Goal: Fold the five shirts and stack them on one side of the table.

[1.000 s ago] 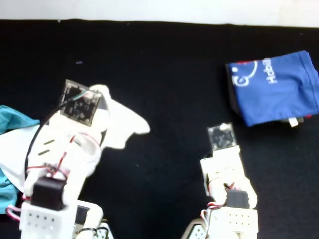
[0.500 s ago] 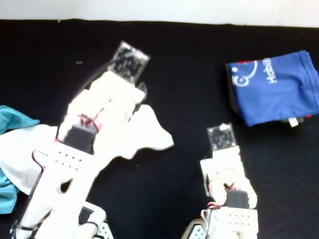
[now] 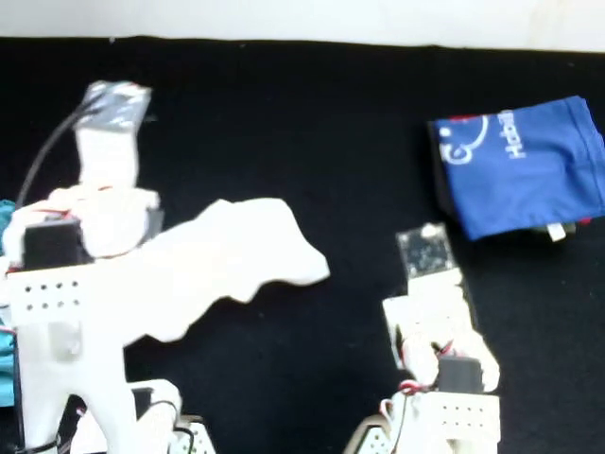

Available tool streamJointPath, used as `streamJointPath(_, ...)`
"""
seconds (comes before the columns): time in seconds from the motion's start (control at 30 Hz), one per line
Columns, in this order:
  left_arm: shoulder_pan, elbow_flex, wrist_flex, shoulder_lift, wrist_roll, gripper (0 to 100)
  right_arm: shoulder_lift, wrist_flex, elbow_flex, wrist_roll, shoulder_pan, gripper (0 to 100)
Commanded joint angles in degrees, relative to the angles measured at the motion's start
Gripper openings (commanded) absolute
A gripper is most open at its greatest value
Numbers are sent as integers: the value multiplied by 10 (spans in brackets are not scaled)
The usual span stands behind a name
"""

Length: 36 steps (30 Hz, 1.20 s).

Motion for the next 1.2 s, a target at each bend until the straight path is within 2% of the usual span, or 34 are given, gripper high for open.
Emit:
streamJointPath(0.0,-52,49,3,0,2,104,114,21,-110,-3,-44,183)
streamJointPath(0.1,-73,73,3,0,2,104,233,62,-227,-4,-104,242)
streamJointPath(0.23,-83,86,3,0,2,104,388,97,-355,-4,-196,244)
streamJointPath(0.5,-84,122,3,0,2,104,691,97,-509,-4,-295,244)
streamJointPath(0.73,-84,143,4,-1,2,103,880,98,-630,-4,-322,244)
streamJointPath(1.1,-84,146,4,-1,2,102,1022,98,-762,-2,-318,241)
streamJointPath(1.17,-84,146,5,-1,2,102,1042,101,-778,-2,-312,212)
